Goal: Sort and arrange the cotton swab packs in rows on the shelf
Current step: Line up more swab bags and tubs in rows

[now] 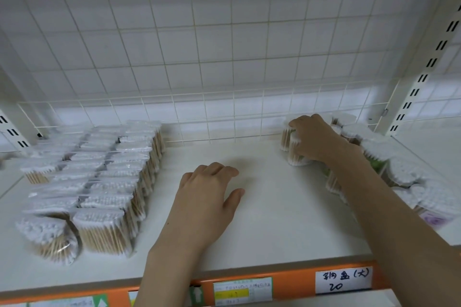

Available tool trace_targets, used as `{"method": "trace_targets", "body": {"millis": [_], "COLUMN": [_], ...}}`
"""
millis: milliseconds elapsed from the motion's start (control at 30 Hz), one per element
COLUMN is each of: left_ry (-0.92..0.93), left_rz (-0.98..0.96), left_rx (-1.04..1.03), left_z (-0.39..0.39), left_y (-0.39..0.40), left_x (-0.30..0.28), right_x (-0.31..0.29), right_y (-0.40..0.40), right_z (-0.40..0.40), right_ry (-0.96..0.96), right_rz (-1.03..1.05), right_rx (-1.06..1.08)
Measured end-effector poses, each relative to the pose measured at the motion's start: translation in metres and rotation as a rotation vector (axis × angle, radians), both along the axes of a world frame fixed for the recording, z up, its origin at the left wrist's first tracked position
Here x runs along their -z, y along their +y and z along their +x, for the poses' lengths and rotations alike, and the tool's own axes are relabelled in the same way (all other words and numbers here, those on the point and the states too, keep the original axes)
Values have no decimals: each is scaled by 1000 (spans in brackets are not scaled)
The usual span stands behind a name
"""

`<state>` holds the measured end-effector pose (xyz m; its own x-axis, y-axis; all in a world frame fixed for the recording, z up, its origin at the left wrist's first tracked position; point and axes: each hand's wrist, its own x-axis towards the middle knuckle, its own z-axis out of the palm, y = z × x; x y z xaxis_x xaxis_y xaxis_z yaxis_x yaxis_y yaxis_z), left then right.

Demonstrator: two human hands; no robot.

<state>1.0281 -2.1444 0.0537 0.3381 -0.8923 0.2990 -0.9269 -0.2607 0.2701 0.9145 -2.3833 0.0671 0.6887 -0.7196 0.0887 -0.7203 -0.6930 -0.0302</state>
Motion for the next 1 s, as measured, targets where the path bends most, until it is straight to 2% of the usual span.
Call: {"method": "trace_targets", "body": {"millis": [200, 367, 633, 767, 1000], "left_ry": [5, 48, 44, 29, 38], "left_rz": [-4, -53, -161, -205, -176], "left_rx": [-3, 9, -18, -43, -116], "left_z": [5, 14, 57, 95, 178], "left_y": [11, 32, 97, 138, 216], "left_x": [-4, -14, -38, -51, -44], "right_x": [-1, -11, -32, -36, -25], "right_y": [16, 52, 169, 228, 319], "right_z": [-2, 9, 65, 94, 160], "right_ry": [-3, -108, -367, -480, -485], "right_rz": [65, 49, -19, -51, 18], "right_rx": [32, 19, -186, -222, -273]}}
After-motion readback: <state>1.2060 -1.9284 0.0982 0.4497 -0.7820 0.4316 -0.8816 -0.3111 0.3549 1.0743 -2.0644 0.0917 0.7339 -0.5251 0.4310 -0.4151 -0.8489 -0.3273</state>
